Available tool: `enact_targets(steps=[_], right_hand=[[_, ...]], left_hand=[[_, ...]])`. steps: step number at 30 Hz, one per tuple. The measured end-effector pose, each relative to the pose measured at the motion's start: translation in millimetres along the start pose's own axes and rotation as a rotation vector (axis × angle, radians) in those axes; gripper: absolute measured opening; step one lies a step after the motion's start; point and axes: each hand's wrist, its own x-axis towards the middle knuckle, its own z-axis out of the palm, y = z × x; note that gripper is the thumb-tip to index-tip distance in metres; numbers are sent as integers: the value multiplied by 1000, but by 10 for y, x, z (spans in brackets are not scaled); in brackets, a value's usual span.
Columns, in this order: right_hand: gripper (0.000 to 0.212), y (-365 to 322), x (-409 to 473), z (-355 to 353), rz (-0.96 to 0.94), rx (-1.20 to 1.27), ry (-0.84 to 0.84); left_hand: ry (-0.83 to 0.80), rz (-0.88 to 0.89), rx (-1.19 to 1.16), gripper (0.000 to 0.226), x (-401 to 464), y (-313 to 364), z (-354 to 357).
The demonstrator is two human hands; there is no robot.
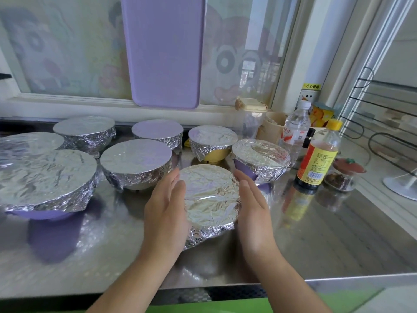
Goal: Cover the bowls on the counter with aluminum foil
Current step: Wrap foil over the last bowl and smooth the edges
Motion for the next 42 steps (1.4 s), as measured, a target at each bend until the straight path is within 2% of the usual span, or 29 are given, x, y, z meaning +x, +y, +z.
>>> enact_targets(steps=[7, 13, 17, 22, 25, 27, 29, 32, 36, 38, 42], right_hand=[[37, 25, 164, 15, -36, -15, 16], [29, 47, 179, -5, -63, 60, -59], [31, 47, 154, 1, -113, -1, -55], [32, 19, 115, -6, -130, -27, -54], [22, 2, 148, -64, -151, 1, -69], [31, -121, 261, -126, -221, -111, -94], [42, -306, 441, -179, -267, -334, -175], [41, -575, 688, -158, -306, -606, -366], [47, -617, 785, 54, -249, -931, -634], [49, -574, 781, 105, -256, -1035, -633], [47, -539, 753, 166, -223, -1045, -532]], left_hand=[[27, 0, -34, 47, 177, -71, 111], [-46, 64, -22, 65, 208, -174, 68], [-30, 194, 132, 69, 215, -246, 57], [-61, 201, 168, 82, 198, -232, 23], [-93, 191, 151, 87, 182, -240, -40], [-97, 208, 158, 88, 180, -248, -49], [-100, 226, 201, 87, 188, -266, -32], [-103, 236, 227, 81, 189, -281, -21], [-86, 241, 242, 80, 207, -296, -15], [-82, 245, 229, 78, 214, -300, -17], [-10, 309, 295, 58, 228, -301, -33]])
